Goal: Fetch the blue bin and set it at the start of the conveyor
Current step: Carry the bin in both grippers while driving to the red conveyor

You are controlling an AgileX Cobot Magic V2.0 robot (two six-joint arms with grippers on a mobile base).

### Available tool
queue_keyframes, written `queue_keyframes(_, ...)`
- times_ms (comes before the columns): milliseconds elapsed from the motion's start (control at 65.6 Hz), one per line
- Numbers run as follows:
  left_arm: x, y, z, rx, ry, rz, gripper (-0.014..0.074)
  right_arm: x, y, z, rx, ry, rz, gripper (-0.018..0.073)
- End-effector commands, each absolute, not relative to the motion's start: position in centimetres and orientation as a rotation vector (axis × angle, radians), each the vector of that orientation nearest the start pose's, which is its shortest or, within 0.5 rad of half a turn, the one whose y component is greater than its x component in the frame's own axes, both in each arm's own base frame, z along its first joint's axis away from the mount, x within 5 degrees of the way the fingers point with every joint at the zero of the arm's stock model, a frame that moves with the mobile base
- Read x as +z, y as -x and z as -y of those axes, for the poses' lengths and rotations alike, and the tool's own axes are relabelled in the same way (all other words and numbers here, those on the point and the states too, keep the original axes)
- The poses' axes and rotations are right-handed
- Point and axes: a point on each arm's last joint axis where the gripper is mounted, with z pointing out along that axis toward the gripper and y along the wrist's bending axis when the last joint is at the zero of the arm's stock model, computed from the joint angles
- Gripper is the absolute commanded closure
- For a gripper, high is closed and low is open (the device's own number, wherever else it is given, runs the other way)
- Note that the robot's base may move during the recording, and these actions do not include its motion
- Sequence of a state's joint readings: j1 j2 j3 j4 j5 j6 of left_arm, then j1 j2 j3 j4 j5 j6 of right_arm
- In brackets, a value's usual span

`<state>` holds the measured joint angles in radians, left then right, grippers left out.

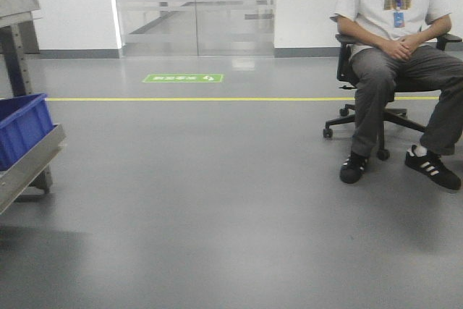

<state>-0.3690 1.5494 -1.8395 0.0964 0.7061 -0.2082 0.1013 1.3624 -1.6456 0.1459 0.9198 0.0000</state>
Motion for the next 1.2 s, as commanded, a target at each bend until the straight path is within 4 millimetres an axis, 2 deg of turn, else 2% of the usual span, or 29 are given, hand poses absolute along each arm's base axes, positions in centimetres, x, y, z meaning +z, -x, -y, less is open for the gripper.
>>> queue_keyframes(0,50.53,-31.72,11.77,-0.334,-0.157,-1.801,0.0708,47.72,-27.83,-3.40,0.171,0.107,-2.087,0.0711)
queue_keyframes(1189,50.54,-31.78,11.59,-0.308,-0.162,-1.797,0.0708,47.72,-27.83,-3.40,0.171,0.107,-2.087,0.0711)
